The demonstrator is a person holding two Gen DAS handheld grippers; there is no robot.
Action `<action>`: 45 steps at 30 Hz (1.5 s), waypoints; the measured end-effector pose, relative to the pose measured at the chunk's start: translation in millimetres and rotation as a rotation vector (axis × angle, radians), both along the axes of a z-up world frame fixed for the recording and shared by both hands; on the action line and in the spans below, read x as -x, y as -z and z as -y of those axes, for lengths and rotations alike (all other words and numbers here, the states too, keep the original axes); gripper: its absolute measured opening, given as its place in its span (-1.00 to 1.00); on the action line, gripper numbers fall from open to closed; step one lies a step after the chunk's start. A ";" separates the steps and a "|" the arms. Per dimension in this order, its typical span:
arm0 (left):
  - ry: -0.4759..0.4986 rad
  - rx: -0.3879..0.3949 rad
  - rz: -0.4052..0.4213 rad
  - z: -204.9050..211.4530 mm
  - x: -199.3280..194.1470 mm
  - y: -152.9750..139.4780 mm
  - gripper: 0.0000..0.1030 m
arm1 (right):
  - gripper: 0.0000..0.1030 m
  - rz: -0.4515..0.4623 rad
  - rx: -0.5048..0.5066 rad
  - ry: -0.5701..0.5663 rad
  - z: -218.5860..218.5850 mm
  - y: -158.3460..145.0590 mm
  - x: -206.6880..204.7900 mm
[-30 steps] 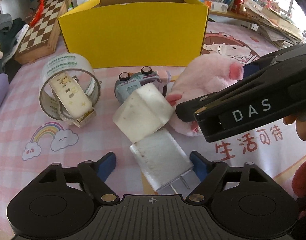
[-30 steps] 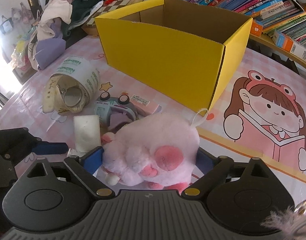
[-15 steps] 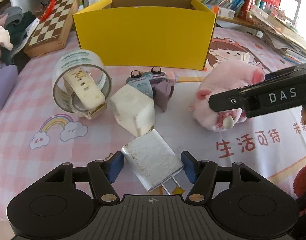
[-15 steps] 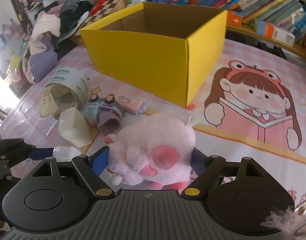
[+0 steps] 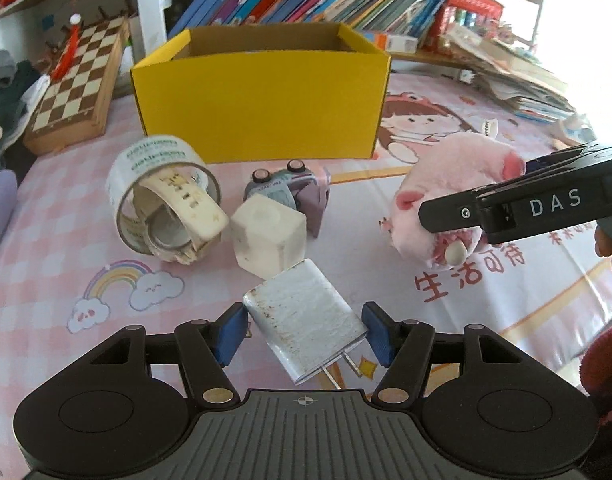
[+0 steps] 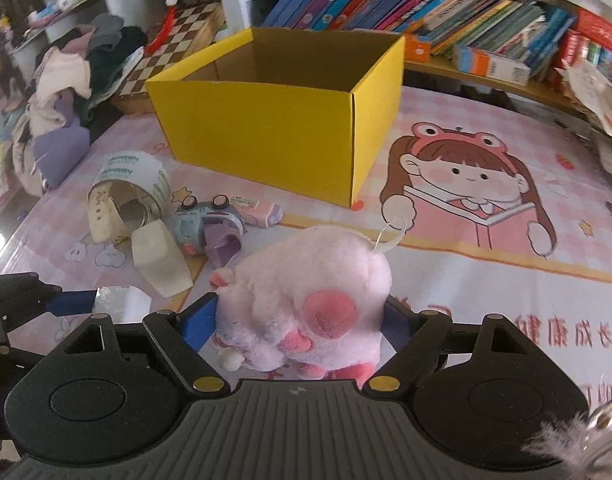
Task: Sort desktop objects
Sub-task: 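Lift white adapter with left gripper while right gripper carries pig over yellow box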
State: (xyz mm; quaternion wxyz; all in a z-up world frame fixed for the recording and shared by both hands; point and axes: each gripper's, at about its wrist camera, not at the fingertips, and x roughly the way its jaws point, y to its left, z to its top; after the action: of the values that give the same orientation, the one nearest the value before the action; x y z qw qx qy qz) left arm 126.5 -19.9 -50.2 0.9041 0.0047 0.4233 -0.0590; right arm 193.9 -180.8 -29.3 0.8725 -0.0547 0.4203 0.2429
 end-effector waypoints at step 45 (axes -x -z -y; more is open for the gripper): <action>0.191 -0.015 0.324 -54.6 62.5 -68.0 0.21 | 0.60 0.192 -0.006 0.090 -50.2 -51.9 93.0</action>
State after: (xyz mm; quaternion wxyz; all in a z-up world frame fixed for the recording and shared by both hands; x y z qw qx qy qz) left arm 63.9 34.7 17.8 0.9506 0.0612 0.2704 -0.1397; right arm 100.9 -130.5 22.6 0.9190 -0.0563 0.3361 0.1982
